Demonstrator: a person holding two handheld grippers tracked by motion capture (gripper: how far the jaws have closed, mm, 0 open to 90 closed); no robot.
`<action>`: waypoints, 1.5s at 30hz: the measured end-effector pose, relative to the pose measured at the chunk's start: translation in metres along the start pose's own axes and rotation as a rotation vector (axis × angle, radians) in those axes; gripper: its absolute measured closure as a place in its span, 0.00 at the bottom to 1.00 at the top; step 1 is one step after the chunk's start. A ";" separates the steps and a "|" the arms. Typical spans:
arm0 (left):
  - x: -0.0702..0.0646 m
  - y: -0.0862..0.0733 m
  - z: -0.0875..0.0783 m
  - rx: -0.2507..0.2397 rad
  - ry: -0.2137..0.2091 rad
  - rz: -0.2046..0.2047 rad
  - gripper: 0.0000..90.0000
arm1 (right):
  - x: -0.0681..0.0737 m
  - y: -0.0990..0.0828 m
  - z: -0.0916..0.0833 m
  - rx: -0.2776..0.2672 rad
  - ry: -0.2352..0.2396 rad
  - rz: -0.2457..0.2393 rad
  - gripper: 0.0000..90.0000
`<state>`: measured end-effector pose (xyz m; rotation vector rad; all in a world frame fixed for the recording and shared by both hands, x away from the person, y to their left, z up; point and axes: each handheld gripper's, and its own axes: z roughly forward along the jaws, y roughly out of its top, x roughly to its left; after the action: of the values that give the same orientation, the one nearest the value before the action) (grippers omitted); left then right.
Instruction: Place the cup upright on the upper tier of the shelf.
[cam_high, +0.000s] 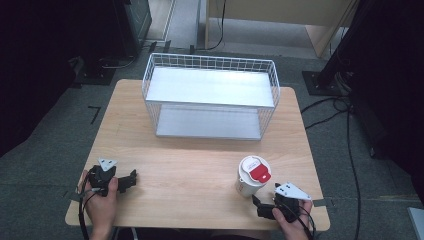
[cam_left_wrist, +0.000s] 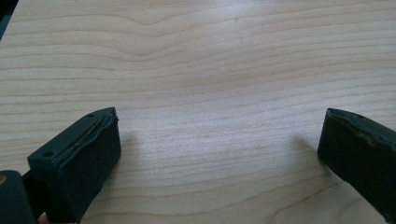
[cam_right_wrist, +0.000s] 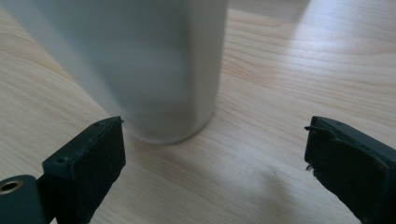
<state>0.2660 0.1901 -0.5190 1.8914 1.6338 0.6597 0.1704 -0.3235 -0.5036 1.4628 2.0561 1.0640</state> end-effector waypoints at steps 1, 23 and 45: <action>0.000 0.000 0.000 0.000 0.000 0.000 0.00 | 0.001 0.001 0.000 -0.006 0.008 0.002 0.07; 0.000 0.000 0.000 0.000 -0.001 -0.002 0.00 | 0.026 0.033 0.007 -0.127 0.080 0.039 0.10; 0.000 0.000 0.000 0.000 -0.001 -0.002 0.00 | 0.037 0.043 0.019 -0.226 0.055 0.033 0.01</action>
<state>0.2660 0.1899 -0.5190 1.8893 1.6353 0.6582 0.1960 -0.2754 -0.4789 1.3710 1.8823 1.3157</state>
